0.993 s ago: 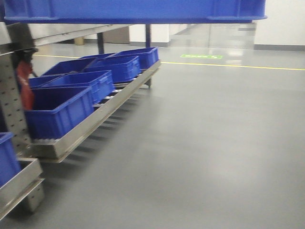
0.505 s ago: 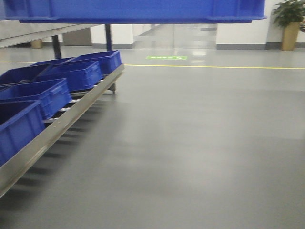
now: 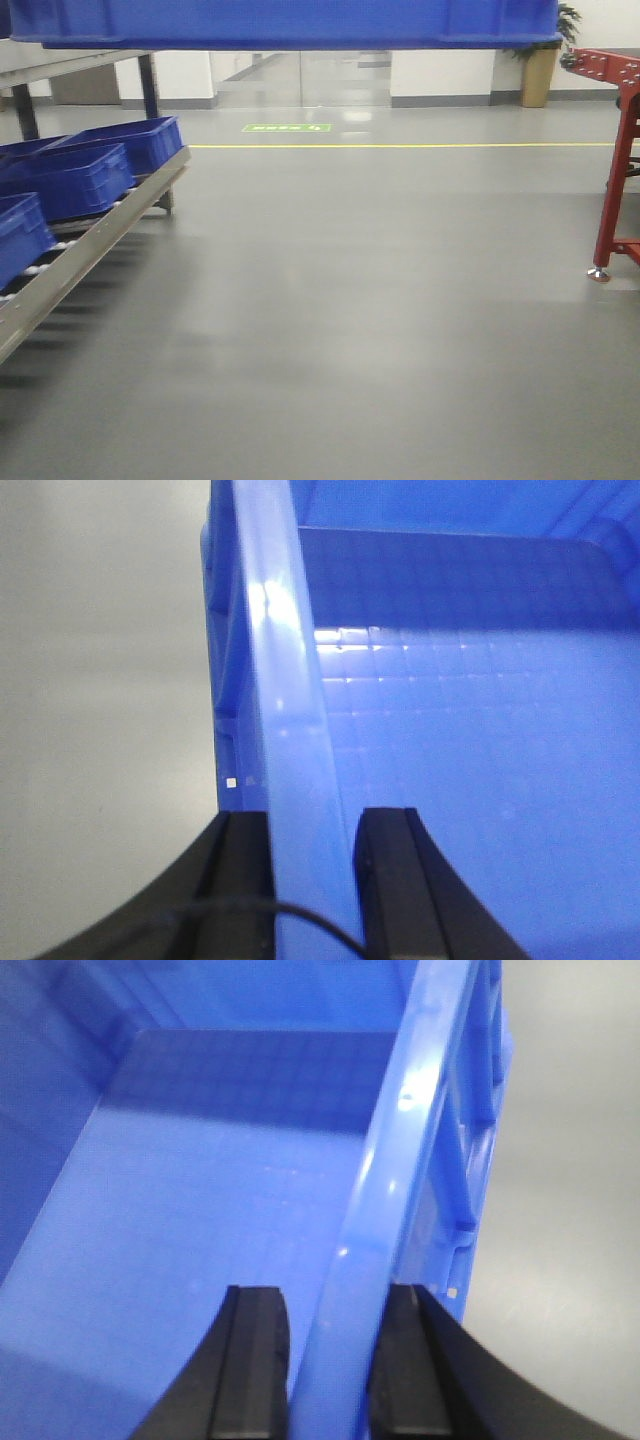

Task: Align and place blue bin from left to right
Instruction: 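Carry the blue bin with both grippers while driving to another rack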

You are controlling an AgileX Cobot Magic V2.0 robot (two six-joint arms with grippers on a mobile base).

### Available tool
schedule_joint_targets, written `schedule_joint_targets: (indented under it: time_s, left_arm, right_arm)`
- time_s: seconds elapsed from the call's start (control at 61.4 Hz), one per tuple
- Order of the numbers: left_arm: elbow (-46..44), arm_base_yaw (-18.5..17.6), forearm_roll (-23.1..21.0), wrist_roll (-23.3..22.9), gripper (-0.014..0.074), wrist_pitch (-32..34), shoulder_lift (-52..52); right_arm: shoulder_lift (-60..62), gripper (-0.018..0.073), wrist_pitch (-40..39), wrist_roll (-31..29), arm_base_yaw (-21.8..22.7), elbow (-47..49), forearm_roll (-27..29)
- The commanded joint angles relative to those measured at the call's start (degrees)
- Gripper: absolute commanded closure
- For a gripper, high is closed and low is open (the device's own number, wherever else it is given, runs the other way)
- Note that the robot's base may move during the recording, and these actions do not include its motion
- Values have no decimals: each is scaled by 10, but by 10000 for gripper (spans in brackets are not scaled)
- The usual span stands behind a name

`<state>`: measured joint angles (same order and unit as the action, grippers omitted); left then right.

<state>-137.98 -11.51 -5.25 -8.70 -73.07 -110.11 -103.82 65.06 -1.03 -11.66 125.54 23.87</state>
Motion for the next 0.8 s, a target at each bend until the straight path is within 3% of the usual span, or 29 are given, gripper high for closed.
schedule_joint_targets:
  time_s: [0.0, 0.781]
  left_arm:
    - [-11, -7, -60, 5, 595, 57, 20]
    - [-11, -8, -60, 5, 595, 57, 20]
  right_arm:
    - [10, 638, -41, -20, -5, 11, 35]
    - [10, 638, -41, -20, -5, 11, 35]
